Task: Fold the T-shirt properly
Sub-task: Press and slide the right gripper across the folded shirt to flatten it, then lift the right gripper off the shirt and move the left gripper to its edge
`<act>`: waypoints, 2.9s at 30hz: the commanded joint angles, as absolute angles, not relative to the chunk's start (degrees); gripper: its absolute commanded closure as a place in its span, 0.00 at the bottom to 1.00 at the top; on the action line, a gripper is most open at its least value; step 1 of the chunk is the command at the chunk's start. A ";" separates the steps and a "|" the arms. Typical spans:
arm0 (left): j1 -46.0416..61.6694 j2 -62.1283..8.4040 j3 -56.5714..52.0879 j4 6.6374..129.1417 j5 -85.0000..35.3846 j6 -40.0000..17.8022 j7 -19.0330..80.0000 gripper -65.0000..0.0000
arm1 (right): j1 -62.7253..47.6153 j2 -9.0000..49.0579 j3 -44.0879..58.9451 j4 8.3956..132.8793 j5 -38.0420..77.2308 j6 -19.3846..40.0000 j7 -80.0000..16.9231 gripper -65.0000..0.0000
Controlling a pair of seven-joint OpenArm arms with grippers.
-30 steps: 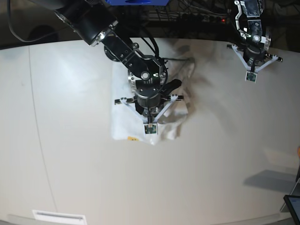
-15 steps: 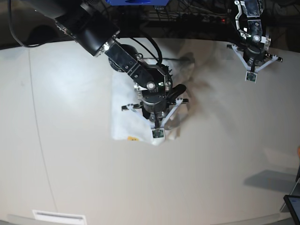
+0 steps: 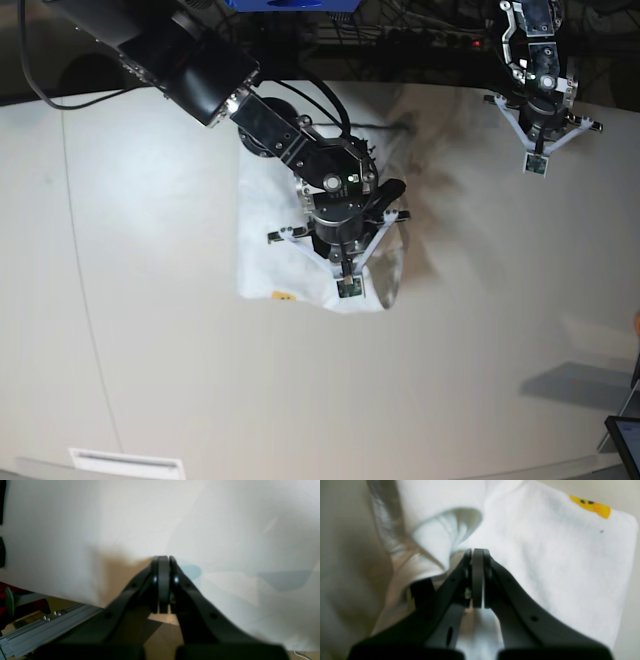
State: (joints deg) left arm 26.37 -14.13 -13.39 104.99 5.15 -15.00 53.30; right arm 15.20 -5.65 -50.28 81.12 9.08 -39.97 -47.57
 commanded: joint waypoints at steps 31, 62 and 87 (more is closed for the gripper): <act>26.33 -14.11 -13.85 105.63 4.97 -15.25 53.49 1.00 | 14.37 -4.79 -56.31 98.15 14.73 -40.00 -54.55 1.00; 21.49 -12.26 -16.57 116.53 -31.69 -33.54 53.41 1.00 | 6.46 6.20 -49.89 111.34 14.73 -40.00 -58.95 1.00; 22.11 -11.30 2.33 114.95 -13.14 -30.90 53.41 1.00 | -3.38 17.80 -28.70 111.08 14.81 -40.00 -53.58 1.00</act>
